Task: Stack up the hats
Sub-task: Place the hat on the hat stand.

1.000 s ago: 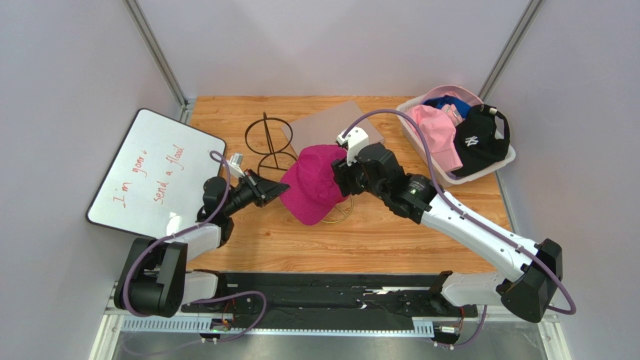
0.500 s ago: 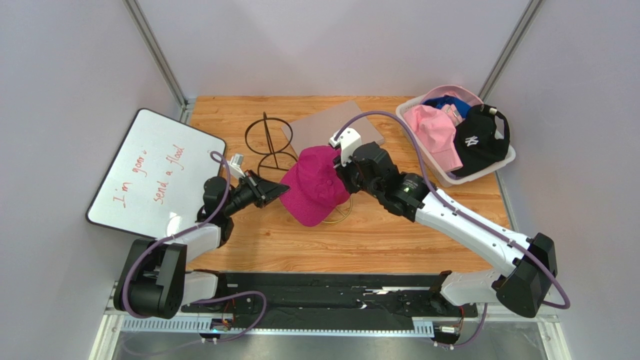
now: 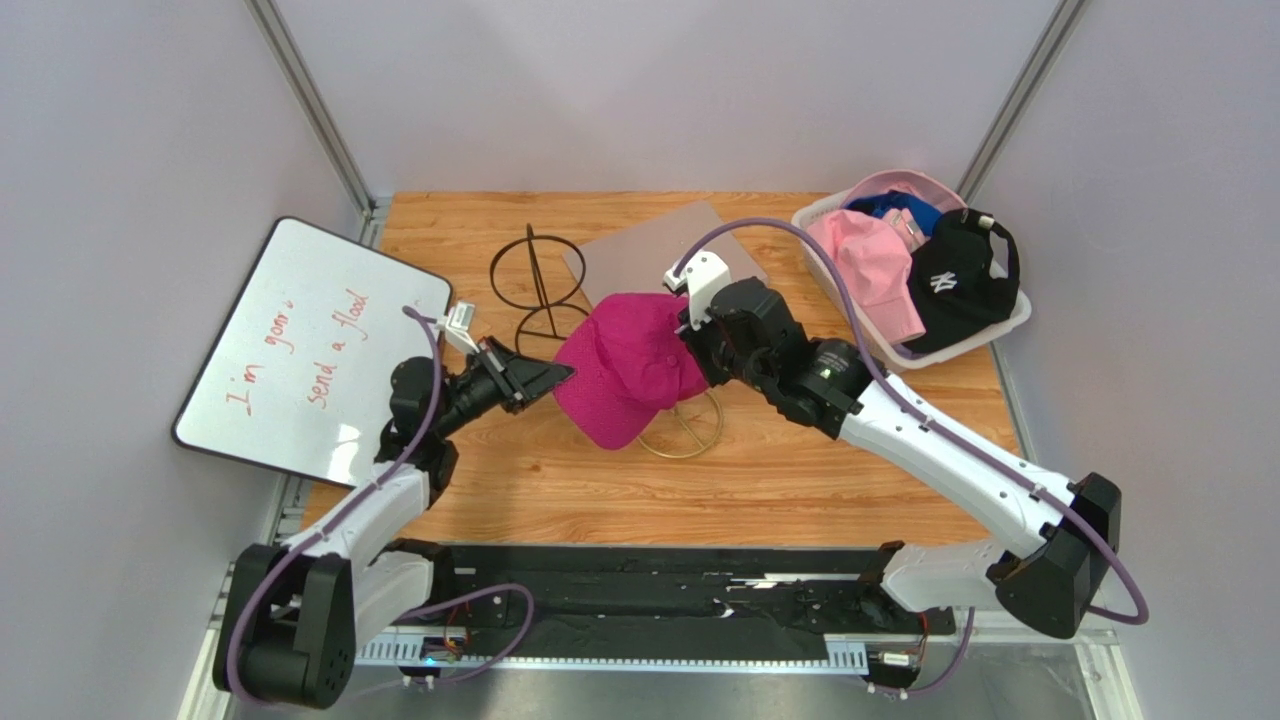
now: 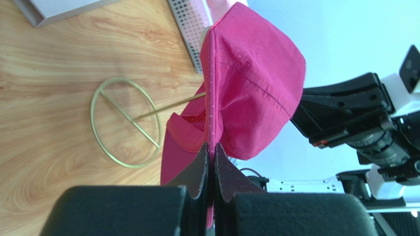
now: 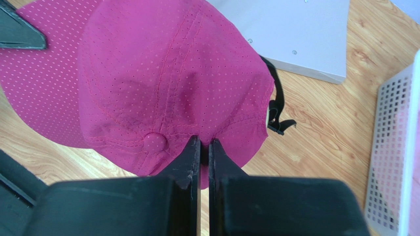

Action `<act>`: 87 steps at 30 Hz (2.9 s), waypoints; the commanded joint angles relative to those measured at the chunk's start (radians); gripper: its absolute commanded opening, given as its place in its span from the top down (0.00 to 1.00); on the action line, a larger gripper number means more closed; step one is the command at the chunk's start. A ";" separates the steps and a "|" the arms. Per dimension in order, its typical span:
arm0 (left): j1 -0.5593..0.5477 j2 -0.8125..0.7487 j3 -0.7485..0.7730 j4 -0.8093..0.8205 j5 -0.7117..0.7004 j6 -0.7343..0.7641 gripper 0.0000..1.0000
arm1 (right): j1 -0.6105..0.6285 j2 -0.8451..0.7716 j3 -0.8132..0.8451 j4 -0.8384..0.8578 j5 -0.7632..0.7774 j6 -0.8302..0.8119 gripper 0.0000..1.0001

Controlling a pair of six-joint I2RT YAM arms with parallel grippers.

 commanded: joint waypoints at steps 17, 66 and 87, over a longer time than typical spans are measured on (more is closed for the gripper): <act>0.005 -0.005 0.107 -0.184 0.025 0.239 1.00 | -0.006 -0.010 0.088 -0.011 0.069 0.028 1.00; 0.007 -0.113 0.182 -0.292 0.074 0.212 1.00 | -0.006 -0.033 0.184 -0.116 0.156 -0.016 1.00; 0.022 0.058 0.108 -0.204 0.005 0.241 1.00 | -0.006 0.203 0.446 -0.174 0.164 -0.092 0.99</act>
